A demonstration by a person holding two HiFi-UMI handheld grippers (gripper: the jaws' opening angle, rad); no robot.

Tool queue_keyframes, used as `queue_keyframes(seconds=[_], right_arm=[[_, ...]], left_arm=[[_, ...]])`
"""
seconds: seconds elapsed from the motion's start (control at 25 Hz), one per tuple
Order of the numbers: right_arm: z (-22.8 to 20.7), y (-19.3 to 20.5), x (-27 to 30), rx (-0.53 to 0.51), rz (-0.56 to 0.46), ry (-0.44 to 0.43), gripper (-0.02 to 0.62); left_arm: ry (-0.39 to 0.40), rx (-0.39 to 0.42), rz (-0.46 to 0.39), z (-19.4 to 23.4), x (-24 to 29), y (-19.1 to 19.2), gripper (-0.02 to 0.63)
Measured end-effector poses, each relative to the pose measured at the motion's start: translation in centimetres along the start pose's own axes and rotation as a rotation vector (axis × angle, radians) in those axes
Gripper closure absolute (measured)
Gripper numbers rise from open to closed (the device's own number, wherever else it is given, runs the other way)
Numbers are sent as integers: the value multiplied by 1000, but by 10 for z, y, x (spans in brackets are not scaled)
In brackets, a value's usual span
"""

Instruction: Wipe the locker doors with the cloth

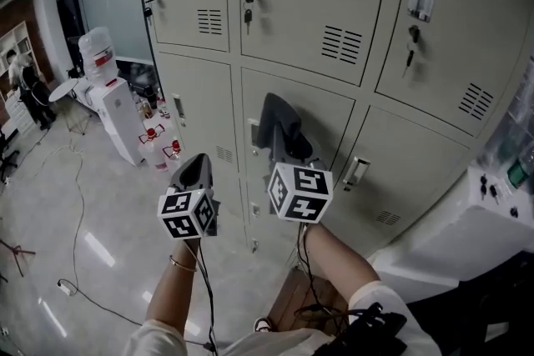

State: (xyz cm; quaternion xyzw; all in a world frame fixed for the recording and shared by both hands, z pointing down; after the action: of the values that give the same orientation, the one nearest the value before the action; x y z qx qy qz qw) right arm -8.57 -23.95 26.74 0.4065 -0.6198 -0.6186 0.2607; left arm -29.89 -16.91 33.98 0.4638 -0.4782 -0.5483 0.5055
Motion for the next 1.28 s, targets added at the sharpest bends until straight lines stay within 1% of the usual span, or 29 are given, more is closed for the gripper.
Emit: queue_keyframes(seconds=[0.24,0.56,0.64,0.76,0.84,0.92,1.08,1.28], right_arm=[[20,2,47,-23,6,6,522],[34,6,78,-60,4,-43,522],[37,8,84,-51,20,-70,522],[40,10,91,1,39,-117,522],[38,10,93,15,41,-101,522],[34,8,93,14,39,-62,522],[27,5,90,-14,29,10,522],[22,3,83,-40,33,40,522]], left_arm=[[7,13,-4,20,10,-5,595],[19,12,-13,30,18,-6,595],[28,10,-12,29,20,-6,595],[39,3,-11,26,23,-4,595],[46,0,-10,24,23,-3,595],[52,2,-11,23,22,-3,595],[53,0,-12,23,21,-3,595],[58,-4,-14,20,21,-2,595]])
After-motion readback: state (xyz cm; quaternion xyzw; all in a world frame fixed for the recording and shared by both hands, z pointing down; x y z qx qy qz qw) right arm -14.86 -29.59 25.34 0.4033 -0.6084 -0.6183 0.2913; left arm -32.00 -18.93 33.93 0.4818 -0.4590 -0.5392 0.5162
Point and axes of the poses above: the fingertips, and each gripper's own axes: x forward along the fingers, z to its left, y out of its underside, the point moved 8 cm from there along -x, backward along the fingers, and after that the axes turned 2 degrees about -y, right-handed, at the moved point
